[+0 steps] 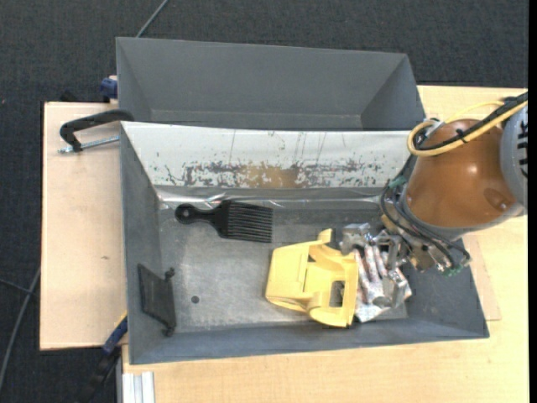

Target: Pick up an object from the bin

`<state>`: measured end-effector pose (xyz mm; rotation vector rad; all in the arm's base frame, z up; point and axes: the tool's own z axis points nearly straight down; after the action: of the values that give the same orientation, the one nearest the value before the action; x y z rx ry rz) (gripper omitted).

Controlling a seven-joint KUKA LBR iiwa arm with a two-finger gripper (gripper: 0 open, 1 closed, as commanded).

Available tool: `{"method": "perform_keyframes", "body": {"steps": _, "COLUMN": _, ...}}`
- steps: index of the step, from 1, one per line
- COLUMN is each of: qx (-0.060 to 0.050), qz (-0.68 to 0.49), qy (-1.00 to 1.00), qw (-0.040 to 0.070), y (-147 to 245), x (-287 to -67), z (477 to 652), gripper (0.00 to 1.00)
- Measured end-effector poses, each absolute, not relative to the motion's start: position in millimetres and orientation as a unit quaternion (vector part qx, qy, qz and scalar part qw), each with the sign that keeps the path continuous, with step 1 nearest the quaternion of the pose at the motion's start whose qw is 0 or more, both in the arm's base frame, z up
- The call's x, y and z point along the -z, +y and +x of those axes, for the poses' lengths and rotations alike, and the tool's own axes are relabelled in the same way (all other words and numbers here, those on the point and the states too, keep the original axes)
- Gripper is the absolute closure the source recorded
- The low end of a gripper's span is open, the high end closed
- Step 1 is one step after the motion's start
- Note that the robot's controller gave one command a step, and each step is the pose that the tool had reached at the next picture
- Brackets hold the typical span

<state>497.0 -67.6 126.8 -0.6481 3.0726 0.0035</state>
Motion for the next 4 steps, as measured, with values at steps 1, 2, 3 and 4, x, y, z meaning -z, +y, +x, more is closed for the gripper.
{"method": "perform_keyframes", "body": {"steps": 1, "qx": -0.001, "qz": -0.084, "qy": 0.996, "qw": 0.001, "y": -87.7, "x": -74.5, "z": 503.3, "gripper": 0.00}}
{"method": "perform_keyframes", "body": {"steps": 2, "qx": -0.002, "qz": -0.189, "qy": 0.982, "qw": 0.001, "y": -105.9, "x": -70.7, "z": 492.8, "gripper": 1.00}}
{"method": "perform_keyframes", "body": {"steps": 3, "qx": -0.002, "qz": -0.189, "qy": 0.982, "qw": 0.001, "y": -105.8, "x": -70.7, "z": 492.8, "gripper": 1.00}}
{"method": "perform_keyframes", "body": {"steps": 4, "qx": -0.002, "qz": -0.189, "qy": 0.982, "qw": 0.001, "y": -105.3, "x": -77.8, "z": 492.4, "gripper": 1.00}}
